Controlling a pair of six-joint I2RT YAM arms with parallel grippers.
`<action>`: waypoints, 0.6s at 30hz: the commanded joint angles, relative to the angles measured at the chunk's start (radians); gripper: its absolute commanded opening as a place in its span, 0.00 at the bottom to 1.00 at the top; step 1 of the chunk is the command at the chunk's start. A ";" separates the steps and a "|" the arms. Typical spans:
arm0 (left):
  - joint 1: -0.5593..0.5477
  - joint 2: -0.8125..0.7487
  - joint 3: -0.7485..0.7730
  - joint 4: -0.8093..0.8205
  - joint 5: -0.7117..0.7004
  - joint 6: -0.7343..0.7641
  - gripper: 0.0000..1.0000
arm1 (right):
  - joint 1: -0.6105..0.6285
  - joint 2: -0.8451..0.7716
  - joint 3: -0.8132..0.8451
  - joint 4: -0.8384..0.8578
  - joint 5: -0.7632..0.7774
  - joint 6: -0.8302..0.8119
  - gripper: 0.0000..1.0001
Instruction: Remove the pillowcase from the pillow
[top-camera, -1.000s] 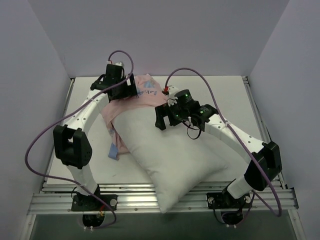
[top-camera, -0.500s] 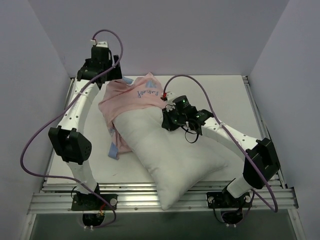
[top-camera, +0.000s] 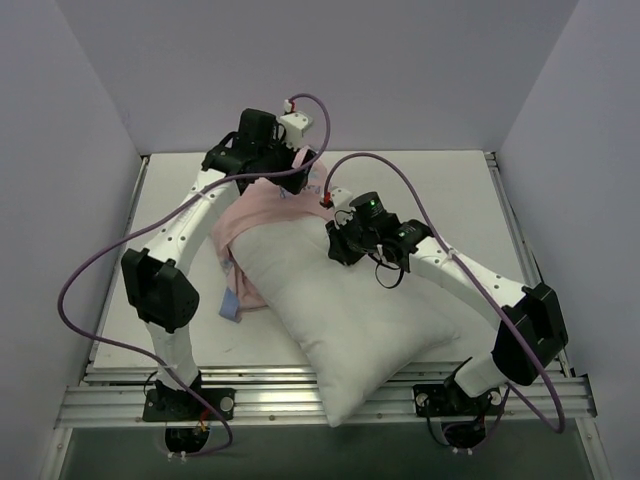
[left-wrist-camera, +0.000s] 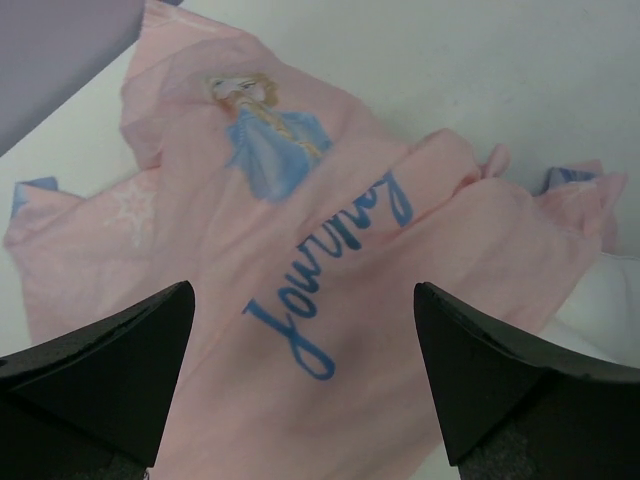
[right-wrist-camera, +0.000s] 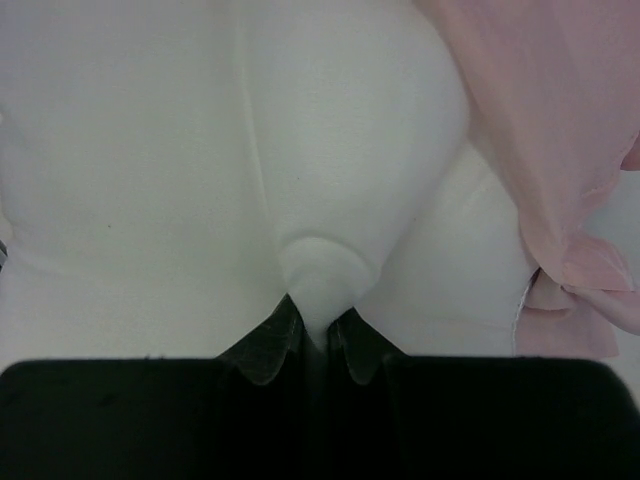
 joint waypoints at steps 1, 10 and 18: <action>-0.009 0.066 0.063 -0.043 0.136 0.104 1.00 | 0.000 -0.029 0.012 -0.107 -0.033 -0.046 0.00; -0.013 0.123 0.046 -0.105 0.153 0.136 0.91 | 0.001 -0.046 0.006 -0.120 -0.022 -0.042 0.00; -0.015 0.199 0.066 -0.074 0.055 0.090 0.62 | 0.004 -0.049 0.006 -0.124 -0.036 -0.040 0.00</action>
